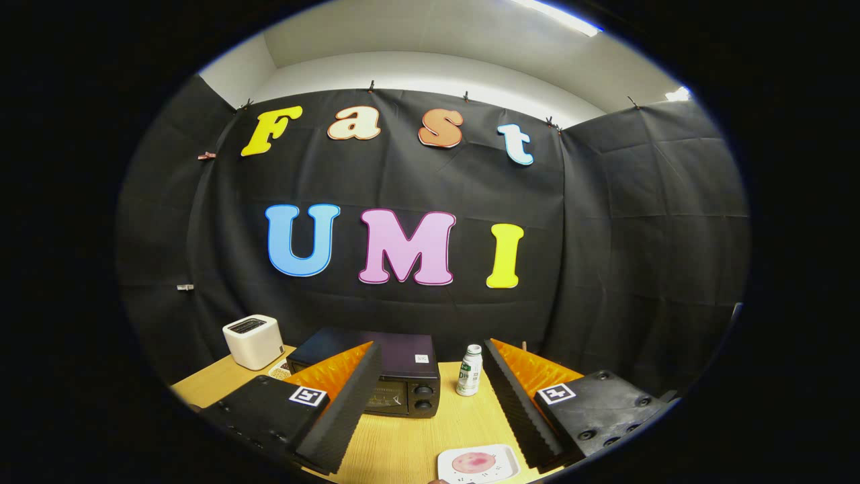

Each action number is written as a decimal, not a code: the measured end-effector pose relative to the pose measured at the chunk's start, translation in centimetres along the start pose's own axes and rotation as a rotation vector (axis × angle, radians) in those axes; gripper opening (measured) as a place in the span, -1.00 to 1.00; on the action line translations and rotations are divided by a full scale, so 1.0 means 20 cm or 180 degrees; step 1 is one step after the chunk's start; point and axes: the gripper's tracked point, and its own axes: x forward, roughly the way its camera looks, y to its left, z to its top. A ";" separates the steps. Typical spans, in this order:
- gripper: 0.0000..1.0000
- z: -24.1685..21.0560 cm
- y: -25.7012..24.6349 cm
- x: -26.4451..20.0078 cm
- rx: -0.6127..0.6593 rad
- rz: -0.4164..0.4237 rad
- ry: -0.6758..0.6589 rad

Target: Open the toaster oven, put the food inside, and close the toaster oven door.

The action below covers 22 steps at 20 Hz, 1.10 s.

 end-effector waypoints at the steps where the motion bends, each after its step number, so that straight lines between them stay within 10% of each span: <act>1: 0.96 0.00 0.01 0.00 -0.0015 0.0006 0.0004; 22: 0.96 -0.33 0.49 0.54 0.0160 0.0160 0.0361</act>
